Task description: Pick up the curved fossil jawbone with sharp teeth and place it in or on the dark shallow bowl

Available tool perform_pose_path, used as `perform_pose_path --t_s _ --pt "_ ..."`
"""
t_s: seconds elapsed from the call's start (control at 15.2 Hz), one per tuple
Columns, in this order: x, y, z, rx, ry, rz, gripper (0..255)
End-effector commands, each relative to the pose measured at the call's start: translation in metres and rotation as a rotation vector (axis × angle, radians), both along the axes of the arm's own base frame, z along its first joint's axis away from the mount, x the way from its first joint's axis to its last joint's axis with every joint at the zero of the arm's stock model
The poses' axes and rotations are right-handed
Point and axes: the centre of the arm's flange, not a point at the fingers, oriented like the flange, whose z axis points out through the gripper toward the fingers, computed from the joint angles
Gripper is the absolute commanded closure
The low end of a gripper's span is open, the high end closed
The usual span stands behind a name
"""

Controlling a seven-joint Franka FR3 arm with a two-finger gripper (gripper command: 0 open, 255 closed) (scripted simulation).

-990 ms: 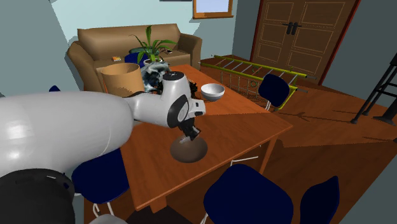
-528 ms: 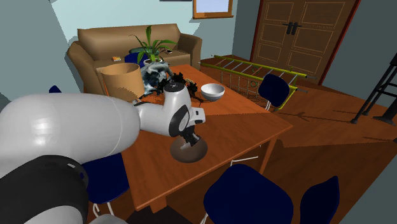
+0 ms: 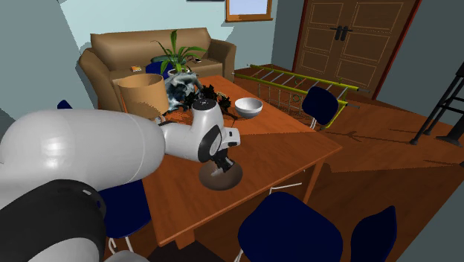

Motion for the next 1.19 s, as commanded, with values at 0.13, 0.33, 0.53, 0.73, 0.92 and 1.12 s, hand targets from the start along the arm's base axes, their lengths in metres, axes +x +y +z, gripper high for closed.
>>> perform_pose_path --t_s 0.13,0.33,0.53,0.73,0.92,1.12 --pt "0.000 0.000 0.000 0.000 0.000 0.000 0" --pt "0.000 0.000 0.000 0.000 0.000 0.000 0" --pt "-0.010 -0.001 0.038 0.000 0.000 0.000 0" --pt "-0.013 -0.002 0.048 0.000 0.000 0.000 0" --pt "-0.013 -0.002 0.048 0.000 0.000 0.000 0" --pt "-0.013 -0.002 0.048 0.000 0.000 0.000 0"
